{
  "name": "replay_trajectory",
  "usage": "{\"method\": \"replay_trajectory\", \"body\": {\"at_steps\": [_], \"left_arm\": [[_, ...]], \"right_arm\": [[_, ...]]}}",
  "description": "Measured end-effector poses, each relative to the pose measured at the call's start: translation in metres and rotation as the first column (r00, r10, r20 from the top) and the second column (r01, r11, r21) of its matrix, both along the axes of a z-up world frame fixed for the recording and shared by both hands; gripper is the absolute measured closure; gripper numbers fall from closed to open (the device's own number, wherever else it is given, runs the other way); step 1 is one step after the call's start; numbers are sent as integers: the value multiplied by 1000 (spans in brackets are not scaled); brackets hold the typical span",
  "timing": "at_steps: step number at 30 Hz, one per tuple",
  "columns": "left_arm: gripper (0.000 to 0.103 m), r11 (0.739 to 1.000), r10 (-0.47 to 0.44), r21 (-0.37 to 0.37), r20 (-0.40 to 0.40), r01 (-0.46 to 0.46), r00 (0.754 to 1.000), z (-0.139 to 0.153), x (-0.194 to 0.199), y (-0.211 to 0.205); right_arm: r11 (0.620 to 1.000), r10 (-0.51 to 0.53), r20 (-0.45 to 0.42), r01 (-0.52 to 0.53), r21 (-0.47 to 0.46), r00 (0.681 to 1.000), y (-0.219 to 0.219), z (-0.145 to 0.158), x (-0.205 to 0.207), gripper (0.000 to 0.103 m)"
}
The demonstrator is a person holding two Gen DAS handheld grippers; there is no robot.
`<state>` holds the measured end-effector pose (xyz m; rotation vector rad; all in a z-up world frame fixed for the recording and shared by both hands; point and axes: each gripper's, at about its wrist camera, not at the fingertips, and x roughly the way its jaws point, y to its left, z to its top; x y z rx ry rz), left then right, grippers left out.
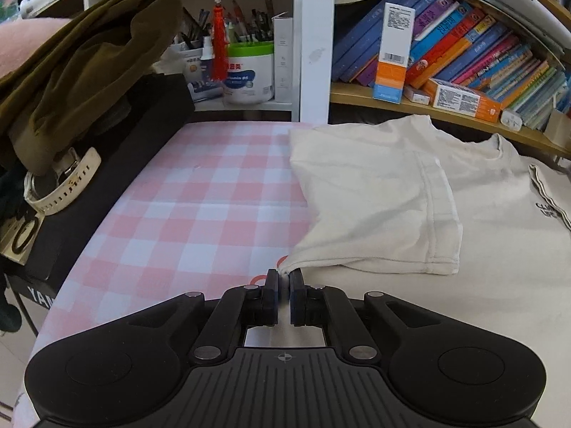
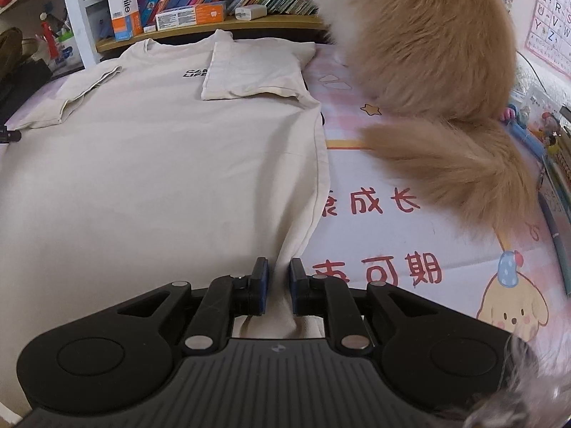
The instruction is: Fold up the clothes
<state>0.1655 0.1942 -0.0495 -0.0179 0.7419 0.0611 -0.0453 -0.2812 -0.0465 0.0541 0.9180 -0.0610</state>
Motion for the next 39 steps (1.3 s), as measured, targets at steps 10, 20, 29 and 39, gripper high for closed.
{"method": "replay_trajectory", "body": {"at_steps": [10, 20, 29, 39], "left_arm": [[58, 989, -80, -123, 46, 85, 996, 23, -71, -5], [39, 994, -42, -95, 19, 44, 999, 29, -210, -7], [32, 991, -36, -129, -88, 24, 995, 22, -290, 5], [31, 984, -44, -180, -215, 5, 976, -4, -314, 22]], "right_arm": [[999, -25, 6, 25, 23, 1000, -3, 5, -15, 69], [999, -20, 22, 19, 30, 1000, 17, 12, -58, 59], [996, 42, -13, -41, 80, 999, 46, 12, -110, 56], [989, -32, -71, 41, 143, 997, 29, 5, -147, 50]]}}
